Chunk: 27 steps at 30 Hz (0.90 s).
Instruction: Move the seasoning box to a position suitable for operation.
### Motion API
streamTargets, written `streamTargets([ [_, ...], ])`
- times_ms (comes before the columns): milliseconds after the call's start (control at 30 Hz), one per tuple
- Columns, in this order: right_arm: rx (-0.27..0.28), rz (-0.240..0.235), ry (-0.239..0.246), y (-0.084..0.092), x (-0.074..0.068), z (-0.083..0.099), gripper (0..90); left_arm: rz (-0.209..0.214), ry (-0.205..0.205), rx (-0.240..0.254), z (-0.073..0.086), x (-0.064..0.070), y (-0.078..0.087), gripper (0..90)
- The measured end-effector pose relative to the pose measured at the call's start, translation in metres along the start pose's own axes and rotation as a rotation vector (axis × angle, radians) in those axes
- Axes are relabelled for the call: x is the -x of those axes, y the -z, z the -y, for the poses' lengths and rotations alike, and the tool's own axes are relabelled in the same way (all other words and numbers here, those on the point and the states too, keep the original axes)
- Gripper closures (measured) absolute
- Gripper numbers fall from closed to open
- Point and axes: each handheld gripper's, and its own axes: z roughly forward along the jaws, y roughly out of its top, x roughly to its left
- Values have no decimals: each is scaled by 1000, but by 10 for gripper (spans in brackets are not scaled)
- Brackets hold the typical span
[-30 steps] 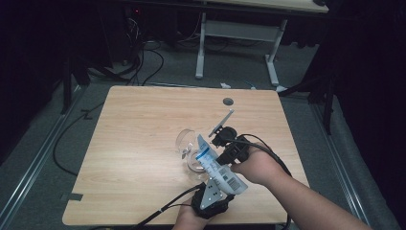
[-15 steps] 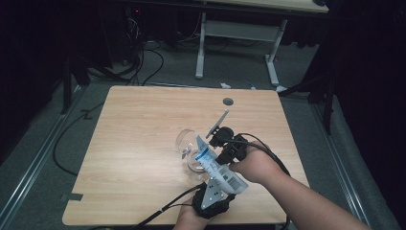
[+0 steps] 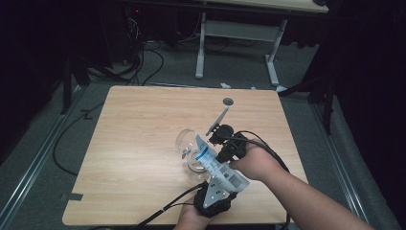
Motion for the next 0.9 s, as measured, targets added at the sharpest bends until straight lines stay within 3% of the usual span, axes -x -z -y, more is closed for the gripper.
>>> streamTargets([
  [900, 19, 10, 20, 3, 0, -8, 900, -7, 8, 19, -8, -3, 1, 591],
])
